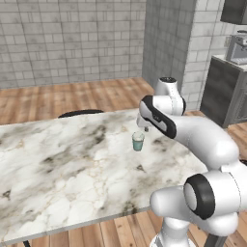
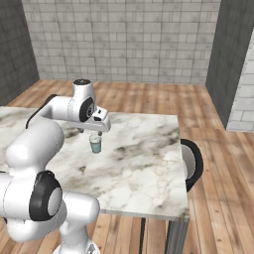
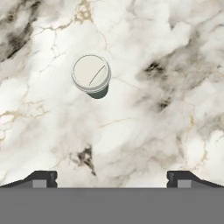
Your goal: Move the drinks to the dining counter.
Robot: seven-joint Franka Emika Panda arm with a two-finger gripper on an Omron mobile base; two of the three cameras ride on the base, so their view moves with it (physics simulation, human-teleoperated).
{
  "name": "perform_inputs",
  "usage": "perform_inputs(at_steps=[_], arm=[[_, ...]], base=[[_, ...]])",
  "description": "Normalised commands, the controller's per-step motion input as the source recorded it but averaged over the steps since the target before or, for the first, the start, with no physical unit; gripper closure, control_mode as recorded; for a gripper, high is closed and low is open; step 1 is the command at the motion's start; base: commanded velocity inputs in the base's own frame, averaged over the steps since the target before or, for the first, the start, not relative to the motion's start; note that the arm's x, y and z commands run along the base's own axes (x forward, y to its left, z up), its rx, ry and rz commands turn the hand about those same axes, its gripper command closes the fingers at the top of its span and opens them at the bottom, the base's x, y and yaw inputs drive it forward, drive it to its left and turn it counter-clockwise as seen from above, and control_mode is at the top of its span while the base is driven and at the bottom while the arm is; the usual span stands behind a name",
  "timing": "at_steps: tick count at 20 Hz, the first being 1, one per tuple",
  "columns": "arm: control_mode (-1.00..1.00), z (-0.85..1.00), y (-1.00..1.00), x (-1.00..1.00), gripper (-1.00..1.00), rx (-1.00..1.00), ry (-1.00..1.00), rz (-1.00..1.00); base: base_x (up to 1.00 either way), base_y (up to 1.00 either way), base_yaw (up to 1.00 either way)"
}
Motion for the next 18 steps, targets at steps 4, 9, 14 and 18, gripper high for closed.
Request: perform_inputs(at_steps=[4,9,14,18], arm=[[-1.00,0.06,0.21,-0.06,-1.00,0.00,-0.06,0.07],[-1.00,0.11,0.05,-0.10,-1.00,0.00,-0.05,0.12],[-1.00,0.11,0.00,-0.09,-1.00,0.00,-0.03,0.10],[-1.00,0.13,0.00,-0.15,-1.00,0.00,0.00,0.06]], base=[[0.00,0.00,0.00],[0.00,0.00,0.00],[0.00,0.00,0.00],[0.00,0.00,0.00]])
